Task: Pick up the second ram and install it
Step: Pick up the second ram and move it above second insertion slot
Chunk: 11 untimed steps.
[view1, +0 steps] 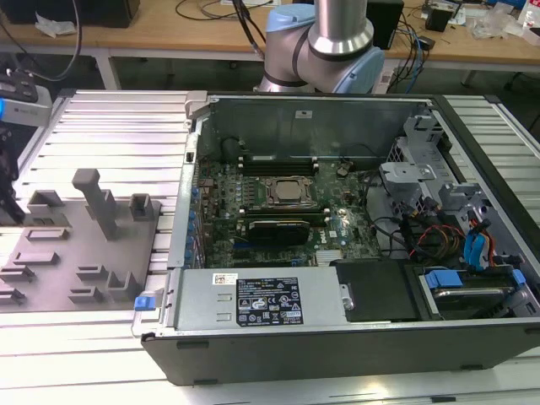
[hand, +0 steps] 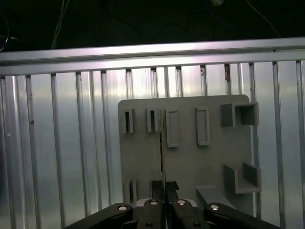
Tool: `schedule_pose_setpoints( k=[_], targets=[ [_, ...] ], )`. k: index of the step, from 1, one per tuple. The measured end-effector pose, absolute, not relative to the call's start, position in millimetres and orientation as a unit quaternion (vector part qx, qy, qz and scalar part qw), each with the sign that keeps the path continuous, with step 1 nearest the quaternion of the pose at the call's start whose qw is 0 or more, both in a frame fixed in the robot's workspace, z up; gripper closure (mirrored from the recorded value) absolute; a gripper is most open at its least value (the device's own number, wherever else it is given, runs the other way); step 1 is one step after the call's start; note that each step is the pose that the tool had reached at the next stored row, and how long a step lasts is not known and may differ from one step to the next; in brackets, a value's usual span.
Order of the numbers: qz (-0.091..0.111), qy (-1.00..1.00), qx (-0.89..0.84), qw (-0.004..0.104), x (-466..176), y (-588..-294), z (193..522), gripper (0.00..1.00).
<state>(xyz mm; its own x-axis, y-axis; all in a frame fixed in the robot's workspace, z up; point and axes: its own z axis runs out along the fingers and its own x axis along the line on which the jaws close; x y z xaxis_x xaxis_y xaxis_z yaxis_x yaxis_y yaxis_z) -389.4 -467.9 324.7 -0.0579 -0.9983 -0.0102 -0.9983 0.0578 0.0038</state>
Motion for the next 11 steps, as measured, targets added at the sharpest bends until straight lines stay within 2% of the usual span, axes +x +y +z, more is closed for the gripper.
schedule_pose_setpoints(
  k=[11],
  targets=[
    [0.005,0.727,-0.686,0.002,-389,-466,344,0.87]
  ],
)
